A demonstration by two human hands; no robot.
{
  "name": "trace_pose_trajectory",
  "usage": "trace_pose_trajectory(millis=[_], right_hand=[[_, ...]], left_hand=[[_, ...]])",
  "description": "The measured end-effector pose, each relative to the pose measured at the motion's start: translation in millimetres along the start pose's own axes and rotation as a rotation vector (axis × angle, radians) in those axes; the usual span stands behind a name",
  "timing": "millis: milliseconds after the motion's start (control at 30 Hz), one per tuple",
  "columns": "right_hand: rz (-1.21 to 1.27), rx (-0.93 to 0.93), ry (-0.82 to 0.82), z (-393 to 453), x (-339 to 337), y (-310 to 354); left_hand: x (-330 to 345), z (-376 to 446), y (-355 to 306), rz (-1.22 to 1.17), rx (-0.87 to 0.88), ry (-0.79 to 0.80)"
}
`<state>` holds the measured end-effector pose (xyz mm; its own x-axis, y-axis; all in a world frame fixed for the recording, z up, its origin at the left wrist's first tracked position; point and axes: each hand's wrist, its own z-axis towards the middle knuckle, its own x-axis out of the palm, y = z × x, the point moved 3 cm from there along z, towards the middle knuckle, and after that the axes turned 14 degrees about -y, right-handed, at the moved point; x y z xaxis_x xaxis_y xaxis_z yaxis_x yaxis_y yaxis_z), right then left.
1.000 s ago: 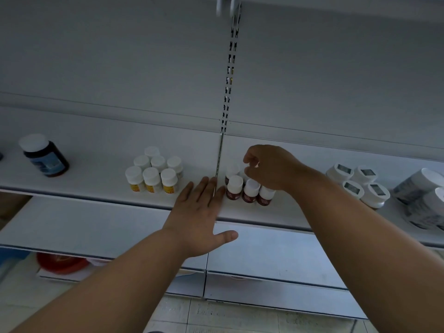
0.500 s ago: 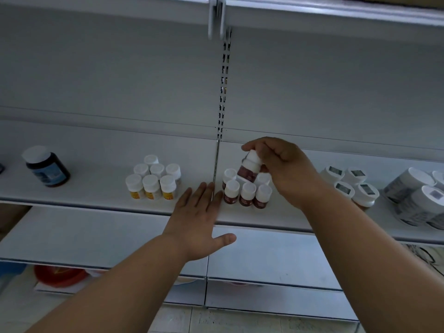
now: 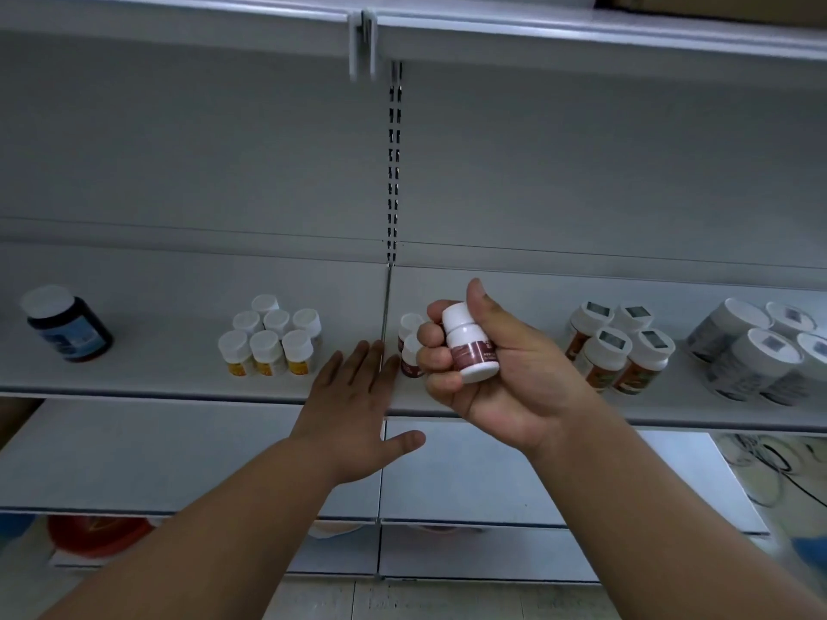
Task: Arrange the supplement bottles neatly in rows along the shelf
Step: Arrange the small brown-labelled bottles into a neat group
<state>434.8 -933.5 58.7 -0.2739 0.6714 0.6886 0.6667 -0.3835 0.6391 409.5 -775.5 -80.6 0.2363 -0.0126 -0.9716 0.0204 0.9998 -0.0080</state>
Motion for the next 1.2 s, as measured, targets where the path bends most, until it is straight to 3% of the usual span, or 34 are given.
trace_pose_trajectory(millis=[300, 1200], right_hand=[[-0.125, -0.027, -0.012, -9, -10, 1], [-0.039, 0.096, 0.121, -14, -27, -7]], left_hand=[[-2, 1, -1, -0.002, 0.002, -0.009], [-2, 1, -2, 0.009, -0.015, -0.013]])
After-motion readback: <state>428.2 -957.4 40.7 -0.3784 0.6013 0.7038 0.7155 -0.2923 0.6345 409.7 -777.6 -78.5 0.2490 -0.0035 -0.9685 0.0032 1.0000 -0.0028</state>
